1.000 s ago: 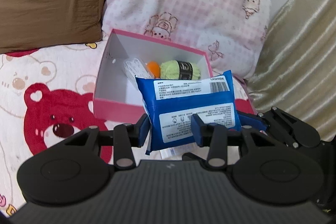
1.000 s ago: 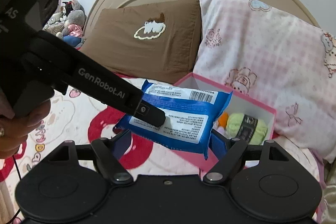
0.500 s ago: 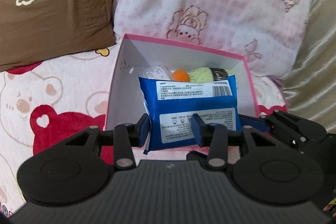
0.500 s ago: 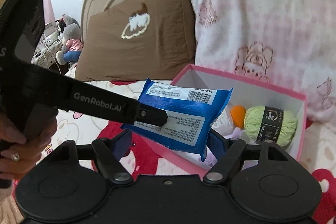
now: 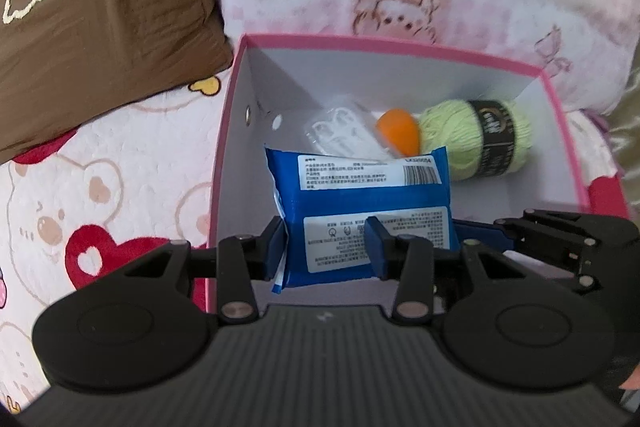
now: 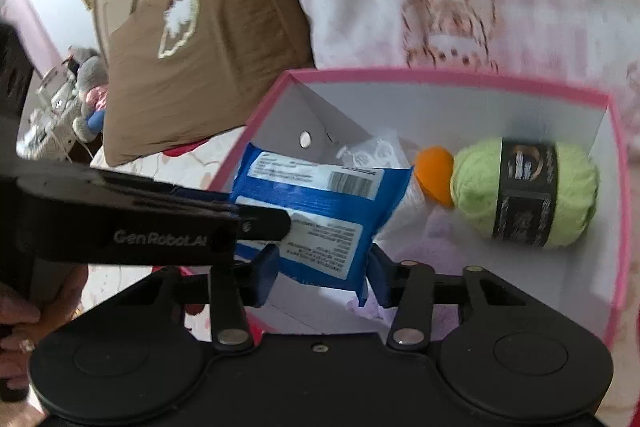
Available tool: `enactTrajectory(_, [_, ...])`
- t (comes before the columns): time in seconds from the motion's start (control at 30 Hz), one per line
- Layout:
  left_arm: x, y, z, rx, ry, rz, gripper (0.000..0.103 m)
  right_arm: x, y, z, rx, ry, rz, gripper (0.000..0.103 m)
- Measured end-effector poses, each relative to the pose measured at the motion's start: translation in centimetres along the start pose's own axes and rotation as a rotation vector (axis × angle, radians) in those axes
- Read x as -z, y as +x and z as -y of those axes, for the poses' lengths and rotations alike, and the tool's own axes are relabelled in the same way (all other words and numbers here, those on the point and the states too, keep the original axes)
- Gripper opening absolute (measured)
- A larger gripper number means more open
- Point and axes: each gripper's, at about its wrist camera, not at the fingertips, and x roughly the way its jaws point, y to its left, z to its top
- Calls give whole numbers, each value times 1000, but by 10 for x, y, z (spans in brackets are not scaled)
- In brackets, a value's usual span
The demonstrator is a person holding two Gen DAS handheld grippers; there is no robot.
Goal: Organize objects
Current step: 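Lower the wet-wipe pack into the pink box and open the right tool, then withdraw the right tool from the pink box and move toward the soap bar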
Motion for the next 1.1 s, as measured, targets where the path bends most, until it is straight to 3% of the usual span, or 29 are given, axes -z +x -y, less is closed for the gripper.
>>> enactTrajectory(0.23, [4,19,-1,-54,28,-11,41,7,27,6,18,37,-36,37])
enactTrajectory(0.53, [6,36,8,-110,57,-20,42,12,42,5,51,23,-56,37])
enactTrajectory(0.7, [3,38,12,-199,93,2,42,13,45,6,49,26,-59,36])
enactTrajectory(0.9, [5,15,6,-140,53,40,42,15,30,-16,150,-135,-32,38])
enactTrajectory(1.1, [14,-23,-3,-54,1,74,44,16,-11,-34,159,-217,5,38])
